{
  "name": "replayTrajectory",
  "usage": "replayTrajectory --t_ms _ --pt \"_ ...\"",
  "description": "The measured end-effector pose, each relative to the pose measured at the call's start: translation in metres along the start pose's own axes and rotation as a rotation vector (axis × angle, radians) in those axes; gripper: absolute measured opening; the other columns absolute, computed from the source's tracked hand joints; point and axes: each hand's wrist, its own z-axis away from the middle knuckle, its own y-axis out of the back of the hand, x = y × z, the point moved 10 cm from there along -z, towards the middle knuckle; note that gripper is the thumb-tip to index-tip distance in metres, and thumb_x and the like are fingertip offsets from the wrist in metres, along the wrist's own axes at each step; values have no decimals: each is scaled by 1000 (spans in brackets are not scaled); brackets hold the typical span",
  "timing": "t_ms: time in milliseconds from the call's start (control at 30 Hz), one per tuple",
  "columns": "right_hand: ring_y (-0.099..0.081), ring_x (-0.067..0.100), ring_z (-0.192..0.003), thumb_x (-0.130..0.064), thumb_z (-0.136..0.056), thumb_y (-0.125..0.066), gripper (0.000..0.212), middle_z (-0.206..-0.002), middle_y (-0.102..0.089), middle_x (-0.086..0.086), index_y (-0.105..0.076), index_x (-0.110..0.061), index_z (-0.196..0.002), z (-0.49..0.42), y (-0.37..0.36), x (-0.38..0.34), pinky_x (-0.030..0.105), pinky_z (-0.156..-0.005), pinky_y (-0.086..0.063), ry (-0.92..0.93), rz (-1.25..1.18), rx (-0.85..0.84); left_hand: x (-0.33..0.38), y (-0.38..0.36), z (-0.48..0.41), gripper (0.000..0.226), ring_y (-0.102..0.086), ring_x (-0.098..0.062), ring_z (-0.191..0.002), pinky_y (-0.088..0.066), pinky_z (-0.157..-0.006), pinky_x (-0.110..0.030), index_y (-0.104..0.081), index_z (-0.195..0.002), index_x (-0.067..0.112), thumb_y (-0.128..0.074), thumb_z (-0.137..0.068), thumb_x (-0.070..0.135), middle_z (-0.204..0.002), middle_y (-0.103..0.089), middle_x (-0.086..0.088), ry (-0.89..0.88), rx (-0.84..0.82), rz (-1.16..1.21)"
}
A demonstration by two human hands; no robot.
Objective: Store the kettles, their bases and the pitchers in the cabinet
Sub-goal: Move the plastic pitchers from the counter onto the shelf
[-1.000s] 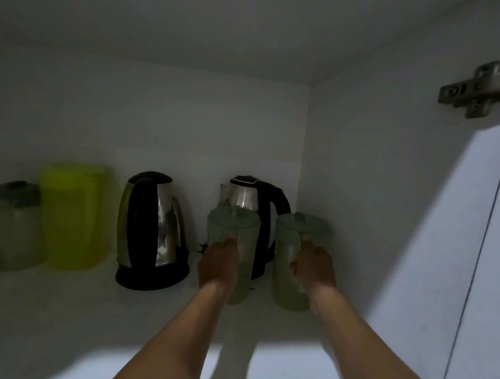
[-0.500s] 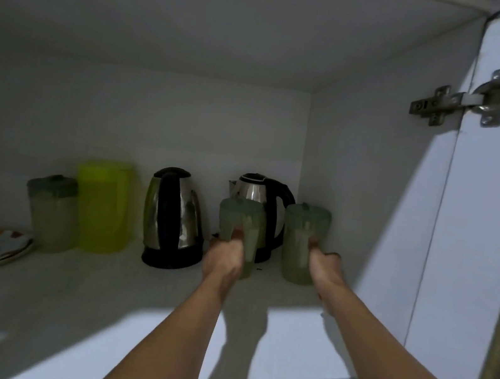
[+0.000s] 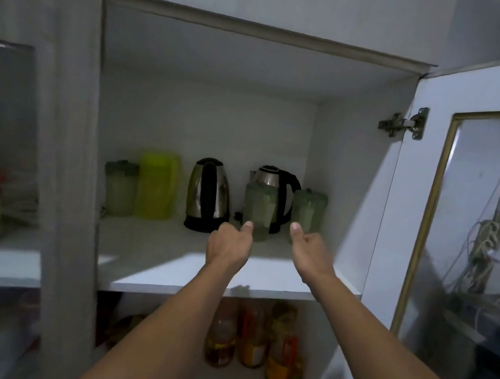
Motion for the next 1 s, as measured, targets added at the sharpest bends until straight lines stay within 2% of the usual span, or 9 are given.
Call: replayTrajectory --t_ms 133,267,367,433,567,667,867,967,1000 --pt "-33 14 -57 -63 -95 -28 47 -69 -36 -4 -34 -22 -73 46 -13 -32 32 -57 -31 53 -17 -83 3 58 51 56 -59 -34 -97 -38 -73 -31 -64 -114 -2 -42 -98 47 -114 -65 -18 24 102 -42" --pt "-41 19 -67 -60 -97 -29 50 -74 -42 -2 -46 -14 -90 100 -38 -65 36 -67 -37 158 -49 -218 -7 123 113 52 -56 -31 -92 -38 -75 -32 -65 -108 0 -42 -99 46 -117 -65 -18 70 263 -62" --pt "-42 20 -60 -54 -100 -30 50 -66 -42 1 -39 -15 -69 155 -58 -86 33 -60 -32 253 -65 -309 -31 167 173 54 -56 -38 -115 -41 -86 -33 -62 -118 -2 -42 -99 45 -127 -61 -20 157 358 -121" --pt "-47 25 -72 -56 -98 -31 51 -72 -46 4 -37 -17 -66 192 -75 -92 34 -66 -35 263 -68 -378 -52 197 216 58 -51 -39 -125 -42 -97 -36 -59 -125 -2 -42 -99 46 -135 -57 -22 222 414 -159" --pt "-57 36 -108 -56 -99 -32 58 -115 -61 18 -60 -6 -110 273 -121 -112 42 -92 -45 242 -106 -574 -86 273 305 56 -53 -39 -124 -44 -95 -35 -58 -127 -2 -42 -100 44 -135 -57 -22 329 540 -198" --pt "-52 42 -125 -54 -99 -35 66 -137 -56 24 -55 0 -131 344 -154 -144 47 -104 -43 259 -182 -713 -107 337 369 56 -55 -39 -122 -44 -96 -36 -57 -126 -3 -41 -100 44 -133 -58 -21 396 648 -220" --pt "-58 40 -115 -58 -96 -33 66 -115 -60 17 -57 -2 -120 513 -209 -213 56 -99 -48 376 -213 -977 -151 459 491 57 -53 -38 -124 -43 -98 -38 -54 -131 0 -39 -100 45 -137 -54 -20 540 880 -253" --pt "-56 30 -97 -65 -92 -31 54 -101 -52 12 -54 -16 -94 596 -237 -245 56 -99 -48 444 -220 -1077 -174 514 546 55 -53 -38 -123 -43 -98 -37 -55 -130 1 -40 -99 45 -137 -55 -21 581 954 -275" --pt "-55 31 -97 -66 -91 -31 55 -102 -51 12 -53 -16 -97 623 -247 -254 55 -100 -48 444 -229 -1106 -183 533 565 55 -52 -38 -125 -42 -98 -36 -55 -131 2 -40 -100 44 -138 -54 -21 596 976 -282"
